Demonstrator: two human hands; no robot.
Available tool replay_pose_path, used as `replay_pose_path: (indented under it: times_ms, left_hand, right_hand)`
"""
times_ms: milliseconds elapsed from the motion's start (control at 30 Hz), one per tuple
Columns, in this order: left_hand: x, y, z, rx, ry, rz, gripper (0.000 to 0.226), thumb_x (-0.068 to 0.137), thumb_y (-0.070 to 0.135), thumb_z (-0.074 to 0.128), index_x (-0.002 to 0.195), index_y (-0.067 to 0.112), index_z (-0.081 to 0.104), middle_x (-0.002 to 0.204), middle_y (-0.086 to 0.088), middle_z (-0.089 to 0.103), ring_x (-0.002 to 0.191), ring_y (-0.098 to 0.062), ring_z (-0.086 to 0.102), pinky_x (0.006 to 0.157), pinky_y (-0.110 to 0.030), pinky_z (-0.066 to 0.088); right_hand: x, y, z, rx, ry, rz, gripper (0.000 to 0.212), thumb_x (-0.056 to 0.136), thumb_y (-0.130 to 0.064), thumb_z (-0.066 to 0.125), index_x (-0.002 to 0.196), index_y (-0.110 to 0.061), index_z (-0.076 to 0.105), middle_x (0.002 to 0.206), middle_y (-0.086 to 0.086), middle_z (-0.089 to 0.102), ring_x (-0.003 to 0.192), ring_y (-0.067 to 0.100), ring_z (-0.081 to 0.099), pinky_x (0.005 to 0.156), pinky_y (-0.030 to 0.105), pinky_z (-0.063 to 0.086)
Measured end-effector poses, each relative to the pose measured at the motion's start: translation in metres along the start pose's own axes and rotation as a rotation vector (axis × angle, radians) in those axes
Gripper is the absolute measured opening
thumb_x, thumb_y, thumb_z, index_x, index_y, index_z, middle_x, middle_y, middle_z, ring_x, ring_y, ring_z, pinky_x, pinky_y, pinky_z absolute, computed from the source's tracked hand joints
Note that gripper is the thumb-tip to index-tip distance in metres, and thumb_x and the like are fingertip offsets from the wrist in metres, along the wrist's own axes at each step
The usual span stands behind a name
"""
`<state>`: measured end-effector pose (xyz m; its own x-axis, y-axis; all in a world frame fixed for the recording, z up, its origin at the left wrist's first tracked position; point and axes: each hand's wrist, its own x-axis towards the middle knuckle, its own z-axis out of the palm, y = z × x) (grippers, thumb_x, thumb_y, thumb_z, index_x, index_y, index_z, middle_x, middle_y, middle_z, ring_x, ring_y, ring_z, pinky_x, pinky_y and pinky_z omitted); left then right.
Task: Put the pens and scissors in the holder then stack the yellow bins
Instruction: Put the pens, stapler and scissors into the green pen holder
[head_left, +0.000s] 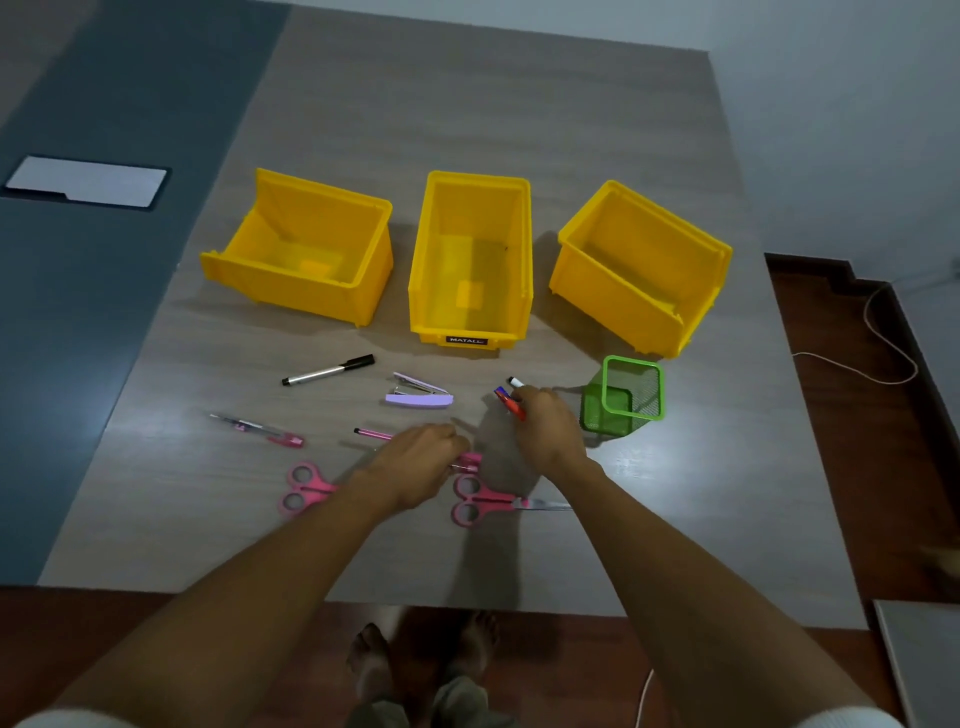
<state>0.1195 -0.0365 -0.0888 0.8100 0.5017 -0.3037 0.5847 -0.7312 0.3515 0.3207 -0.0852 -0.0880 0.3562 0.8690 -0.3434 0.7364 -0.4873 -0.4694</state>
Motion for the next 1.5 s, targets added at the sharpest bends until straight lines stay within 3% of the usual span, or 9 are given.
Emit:
replay_pose_path:
  times_ms: [300, 400, 567, 733, 867, 1033, 1133, 1333, 1500]
  left_hand:
    - [0.005, 0.018, -0.073, -0.272, 0.324, -0.116, 0.014, 0.085, 0.035, 0.059, 0.092, 0.023, 0.063, 0.091, 0.003, 0.065, 0.085, -0.022, 0.061, 0.072, -0.038, 0.053]
    - [0.021, 0.031, -0.098, -0.453, 0.478, -0.134, 0.017, 0.089, 0.037, 0.061, 0.089, 0.021, 0.066, 0.078, 0.004, 0.065, 0.072, -0.018, 0.059, 0.065, -0.038, 0.052]
    - [0.055, 0.077, -0.132, -0.689, 0.592, -0.080, 0.013, 0.091, 0.028, 0.069, 0.102, 0.019, 0.068, 0.083, 0.005, 0.063, 0.071, -0.009, 0.052, 0.063, -0.031, 0.042]
    - [0.089, 0.119, -0.143, -0.738, 0.606, -0.016, 0.017, 0.094, 0.032, 0.066, 0.104, 0.018, 0.067, 0.086, 0.004, 0.064, 0.079, -0.012, 0.057, 0.068, -0.029, 0.045]
    - [0.119, 0.142, -0.137, -0.789, 0.611, -0.041, 0.018, 0.095, 0.031, 0.065, 0.103, 0.015, 0.067, 0.097, -0.003, 0.068, 0.088, -0.018, 0.061, 0.076, -0.034, 0.050]
    - [0.149, 0.160, -0.110, -0.733, 0.577, -0.085, 0.011, 0.093, 0.031, 0.066, 0.093, 0.020, 0.066, 0.098, -0.007, 0.061, 0.081, -0.004, 0.056, 0.070, -0.015, 0.043]
    - [0.158, 0.166, -0.091, -0.685, 0.522, -0.124, 0.010, 0.093, 0.033, 0.067, 0.092, 0.023, 0.065, 0.098, -0.003, 0.057, 0.088, -0.009, 0.058, 0.079, -0.026, 0.046]
    - [0.172, 0.173, -0.063, -0.599, 0.451, -0.170, 0.014, 0.092, 0.037, 0.065, 0.082, 0.027, 0.063, 0.084, 0.000, 0.052, 0.080, -0.019, 0.055, 0.073, -0.041, 0.049]
    - [0.169, 0.177, -0.067, -0.653, 0.475, -0.180, 0.027, 0.095, 0.038, 0.060, 0.114, 0.020, 0.066, 0.095, -0.002, 0.058, 0.083, -0.013, 0.053, 0.070, -0.029, 0.041]
  right_hand:
    - [-0.035, -0.030, -0.060, 0.460, 0.194, 0.099, 0.002, 0.091, -0.018, 0.060, 0.089, -0.017, 0.060, 0.071, 0.000, 0.054, 0.067, 0.024, 0.051, 0.061, 0.038, 0.040]
    - [-0.047, -0.034, -0.086, 0.524, 0.293, 0.083, 0.021, 0.091, -0.014, 0.060, 0.074, -0.021, 0.051, 0.062, 0.001, 0.046, 0.055, 0.019, 0.043, 0.055, 0.034, 0.035]
    - [-0.060, -0.013, -0.132, 0.497, 0.448, 0.075, 0.025, 0.093, -0.015, 0.063, 0.118, -0.017, 0.059, 0.085, 0.000, 0.059, 0.068, 0.018, 0.054, 0.064, 0.037, 0.046]
    - [-0.053, 0.025, -0.169, 0.454, 0.490, 0.051, 0.020, 0.102, -0.028, 0.057, 0.118, -0.016, 0.058, 0.094, 0.005, 0.062, 0.078, 0.023, 0.057, 0.064, 0.037, 0.044]
    - [-0.040, 0.054, -0.180, 0.458, 0.493, 0.024, 0.012, 0.102, -0.032, 0.057, 0.097, -0.020, 0.057, 0.075, -0.004, 0.053, 0.067, 0.015, 0.050, 0.064, 0.038, 0.044]
    - [-0.026, 0.080, -0.167, 0.459, 0.428, 0.007, 0.019, 0.099, -0.028, 0.060, 0.081, -0.027, 0.055, 0.070, -0.004, 0.053, 0.064, 0.017, 0.049, 0.060, 0.037, 0.043]
    - [-0.022, 0.092, -0.157, 0.449, 0.381, 0.016, 0.029, 0.098, -0.026, 0.061, 0.072, -0.031, 0.050, 0.066, -0.001, 0.053, 0.061, 0.018, 0.047, 0.058, 0.039, 0.041]
    - [-0.023, 0.112, -0.151, 0.535, 0.302, 0.045, 0.024, 0.095, -0.030, 0.065, 0.092, -0.006, 0.064, 0.079, 0.015, 0.063, 0.070, 0.029, 0.056, 0.065, 0.044, 0.049]
    - [-0.031, 0.111, -0.168, 0.732, 0.320, 0.017, 0.022, 0.103, -0.035, 0.050, 0.108, -0.016, 0.059, 0.086, 0.006, 0.056, 0.073, 0.015, 0.050, 0.066, 0.035, 0.042]
